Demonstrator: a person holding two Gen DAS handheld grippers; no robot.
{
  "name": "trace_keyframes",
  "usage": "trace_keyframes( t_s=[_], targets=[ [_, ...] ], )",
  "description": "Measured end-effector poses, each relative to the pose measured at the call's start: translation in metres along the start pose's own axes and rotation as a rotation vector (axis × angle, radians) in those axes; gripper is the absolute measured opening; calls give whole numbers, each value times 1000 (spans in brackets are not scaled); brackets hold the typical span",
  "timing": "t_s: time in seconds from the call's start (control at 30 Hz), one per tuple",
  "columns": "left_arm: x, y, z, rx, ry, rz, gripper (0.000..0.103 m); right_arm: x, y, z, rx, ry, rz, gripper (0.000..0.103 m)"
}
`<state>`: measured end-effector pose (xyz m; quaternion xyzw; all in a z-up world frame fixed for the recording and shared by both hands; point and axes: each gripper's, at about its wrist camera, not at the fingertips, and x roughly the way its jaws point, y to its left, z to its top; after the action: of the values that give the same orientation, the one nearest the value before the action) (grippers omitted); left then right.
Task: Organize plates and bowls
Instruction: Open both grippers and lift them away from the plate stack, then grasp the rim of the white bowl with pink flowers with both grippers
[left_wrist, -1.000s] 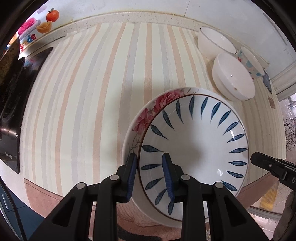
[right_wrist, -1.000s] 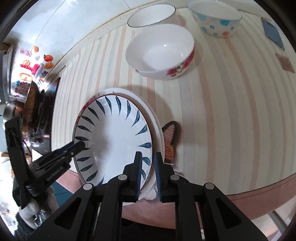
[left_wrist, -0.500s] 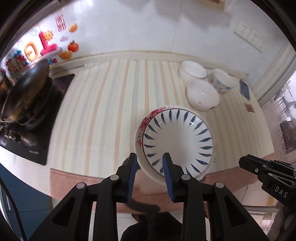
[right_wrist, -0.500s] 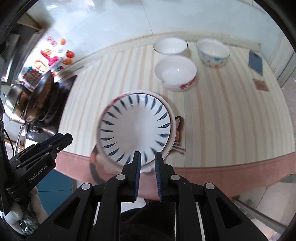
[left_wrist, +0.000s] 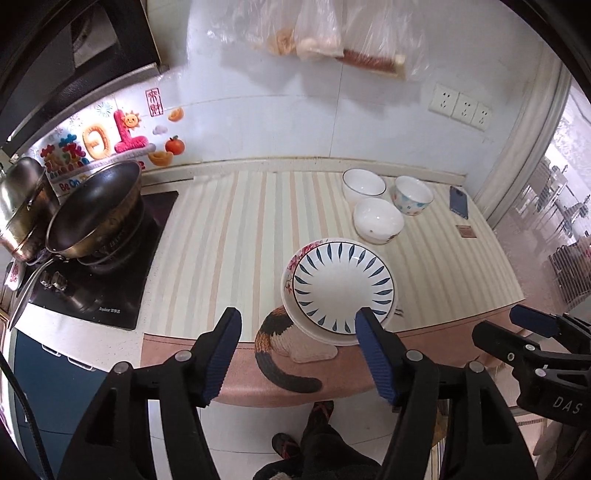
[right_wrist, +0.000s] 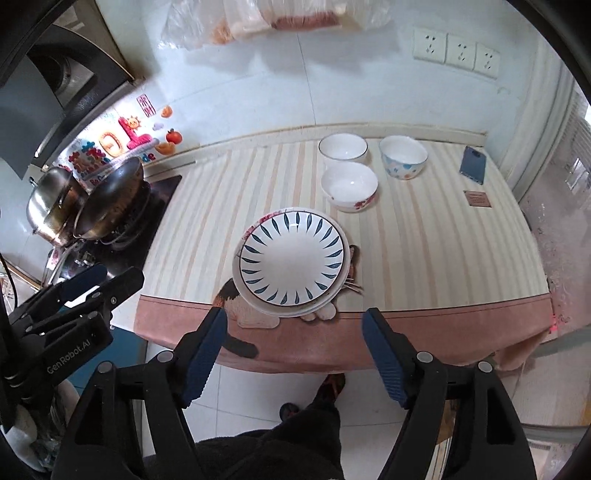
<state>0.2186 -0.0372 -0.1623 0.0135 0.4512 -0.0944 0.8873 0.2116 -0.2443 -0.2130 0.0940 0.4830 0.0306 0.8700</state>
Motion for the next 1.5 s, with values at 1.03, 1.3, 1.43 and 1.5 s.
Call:
trace_keyframes(
  t_s=[1.03, 1.3, 1.43, 1.5],
  targets=[
    [162, -61, 119, -112, 90, -37, 62, 131, -147, 120, 219, 142, 112, 82],
    [309, -81, 167, -183, 303, -47, 61, 269, -203, 194, 202, 309, 136, 78],
    [357, -88, 170, -202, 375, -85, 46, 328, -211, 213, 183, 386, 166, 66],
    [376, -95, 169, -181, 409, -93, 24, 348, -214, 217, 200, 405, 203, 46]
  ],
)
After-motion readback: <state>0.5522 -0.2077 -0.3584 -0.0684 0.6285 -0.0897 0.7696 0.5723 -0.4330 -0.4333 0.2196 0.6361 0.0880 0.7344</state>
